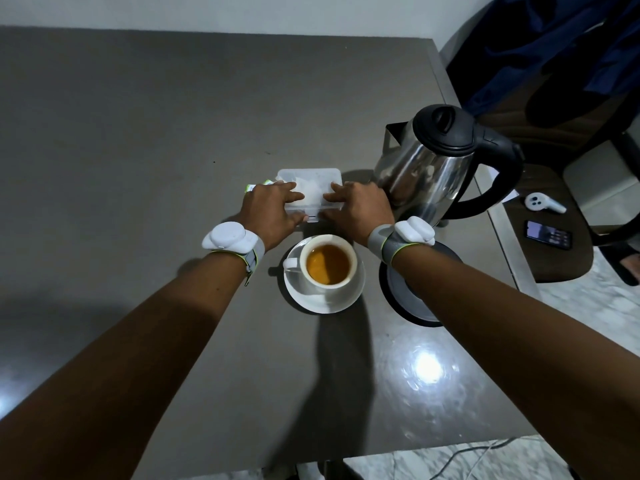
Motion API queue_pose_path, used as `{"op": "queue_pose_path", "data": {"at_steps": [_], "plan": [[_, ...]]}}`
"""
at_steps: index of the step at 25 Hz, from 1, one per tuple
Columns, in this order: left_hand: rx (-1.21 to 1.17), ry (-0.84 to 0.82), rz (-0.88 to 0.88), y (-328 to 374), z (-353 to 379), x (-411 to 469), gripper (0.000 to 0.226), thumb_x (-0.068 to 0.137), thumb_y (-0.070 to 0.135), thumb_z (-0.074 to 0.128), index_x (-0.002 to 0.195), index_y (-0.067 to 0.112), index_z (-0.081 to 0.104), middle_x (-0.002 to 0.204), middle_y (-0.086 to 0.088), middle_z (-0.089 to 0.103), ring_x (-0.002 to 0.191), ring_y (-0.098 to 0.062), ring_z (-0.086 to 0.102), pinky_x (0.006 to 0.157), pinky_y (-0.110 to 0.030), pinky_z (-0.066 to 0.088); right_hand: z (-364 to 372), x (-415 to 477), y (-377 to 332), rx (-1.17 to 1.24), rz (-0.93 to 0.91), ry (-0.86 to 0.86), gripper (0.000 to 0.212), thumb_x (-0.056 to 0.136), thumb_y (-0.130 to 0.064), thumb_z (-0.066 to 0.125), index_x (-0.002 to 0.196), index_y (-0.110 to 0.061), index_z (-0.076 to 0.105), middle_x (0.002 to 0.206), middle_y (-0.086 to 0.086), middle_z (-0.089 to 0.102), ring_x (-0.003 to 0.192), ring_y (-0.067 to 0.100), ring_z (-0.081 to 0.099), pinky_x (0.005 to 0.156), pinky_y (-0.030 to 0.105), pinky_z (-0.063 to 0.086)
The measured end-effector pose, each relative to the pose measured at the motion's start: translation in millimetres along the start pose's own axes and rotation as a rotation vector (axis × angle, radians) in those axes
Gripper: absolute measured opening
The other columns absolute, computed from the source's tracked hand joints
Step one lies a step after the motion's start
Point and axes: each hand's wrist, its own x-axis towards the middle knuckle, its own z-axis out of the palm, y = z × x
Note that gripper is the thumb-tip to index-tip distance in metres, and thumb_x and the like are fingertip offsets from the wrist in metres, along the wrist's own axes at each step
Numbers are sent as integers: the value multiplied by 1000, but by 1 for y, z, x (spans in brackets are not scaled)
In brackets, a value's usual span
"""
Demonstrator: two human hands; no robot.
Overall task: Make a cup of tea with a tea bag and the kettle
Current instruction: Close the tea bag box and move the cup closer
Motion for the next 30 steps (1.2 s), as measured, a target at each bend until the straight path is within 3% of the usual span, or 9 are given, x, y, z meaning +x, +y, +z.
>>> {"op": "queue_pose_path", "data": {"at_steps": [3, 8, 13, 24, 30], "plan": [[2, 10, -32, 1, 0, 1, 48, 79, 43, 77, 121, 20, 71, 140, -2, 61, 132, -26, 54, 110, -39, 40, 0, 0, -1, 4, -19, 46, 49, 77, -45, 78, 119, -20, 72, 129, 6, 68, 112, 32, 66, 95, 44, 53], [47, 71, -31, 1, 6, 1, 49, 79, 42, 78, 121, 19, 71, 137, -3, 63, 126, -29, 59, 106, -41, 43, 8, 6, 2, 22, -37, 19, 48, 79, -44, 77, 122, -22, 71, 140, -1, 61, 127, 24, 59, 109, 40, 44], [21, 138, -30, 1, 13, 1, 48, 77, 38, 80, 120, 16, 72, 133, -5, 65, 124, -28, 61, 105, -39, 44, 8, 6, 4, 56, -76, 112, 43, 80, -41, 78, 117, -21, 73, 125, 5, 71, 115, 26, 67, 102, 39, 52], [-7, 196, -34, -3, 23, 2, 44, 74, 33, 83, 113, 14, 75, 125, -9, 69, 120, -27, 65, 105, -39, 45, 15, 6, 7, -61, -94, 86, 51, 87, -48, 70, 131, -24, 65, 143, 4, 58, 131, 28, 55, 105, 41, 43], [19, 190, -30, 0, 22, 1, 44, 76, 34, 82, 114, 12, 75, 127, -9, 69, 123, -27, 63, 106, -39, 45, 12, 5, 6, -91, -141, 69, 49, 87, -45, 70, 129, -19, 67, 140, 10, 60, 128, 33, 57, 103, 45, 48]]}}
